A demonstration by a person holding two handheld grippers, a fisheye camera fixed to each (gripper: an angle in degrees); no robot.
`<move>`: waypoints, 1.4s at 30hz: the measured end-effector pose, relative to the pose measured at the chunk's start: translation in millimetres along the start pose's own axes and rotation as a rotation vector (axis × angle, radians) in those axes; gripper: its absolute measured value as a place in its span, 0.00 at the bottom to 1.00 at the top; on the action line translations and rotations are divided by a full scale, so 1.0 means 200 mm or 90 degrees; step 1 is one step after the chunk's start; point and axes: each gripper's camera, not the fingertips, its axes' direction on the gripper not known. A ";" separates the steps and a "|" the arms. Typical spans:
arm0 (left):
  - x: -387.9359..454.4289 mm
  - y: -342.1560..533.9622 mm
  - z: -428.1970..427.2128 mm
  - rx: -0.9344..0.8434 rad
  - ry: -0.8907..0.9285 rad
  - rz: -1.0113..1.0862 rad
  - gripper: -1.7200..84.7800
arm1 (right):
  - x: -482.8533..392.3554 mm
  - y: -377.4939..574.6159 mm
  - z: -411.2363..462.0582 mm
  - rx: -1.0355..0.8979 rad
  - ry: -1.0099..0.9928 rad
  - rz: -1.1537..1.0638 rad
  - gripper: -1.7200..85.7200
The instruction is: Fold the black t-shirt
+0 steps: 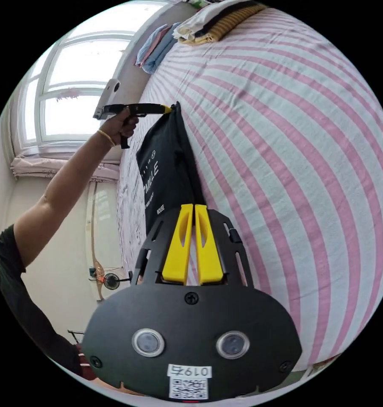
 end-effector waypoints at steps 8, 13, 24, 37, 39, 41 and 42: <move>0.03 0.01 -0.04 0.012 -0.019 0.044 0.03 | -0.66 -0.05 0.07 0.033 0.301 -0.359 0.01; -0.01 0.04 -0.02 0.017 -0.005 0.024 0.04 | -0.65 -0.24 0.32 -0.040 0.314 -0.345 0.01; -0.16 0.28 -0.11 0.170 0.135 -0.030 0.06 | -0.62 -0.24 0.22 0.005 0.276 -0.300 0.04; 0.40 0.31 0.19 0.096 -0.109 0.245 0.04 | -0.79 -0.19 0.24 0.007 0.373 -0.326 0.03; 0.39 0.32 0.22 0.100 -0.075 0.228 0.04 | -0.83 -0.21 0.27 -0.001 0.407 -0.352 0.06; 0.39 0.36 0.28 0.093 -0.079 0.210 0.03 | -0.84 -0.24 0.30 -0.017 0.394 -0.352 0.08; 0.39 0.36 0.30 0.089 -0.080 0.206 0.03 | -0.84 -0.27 0.31 -0.028 0.382 -0.345 0.09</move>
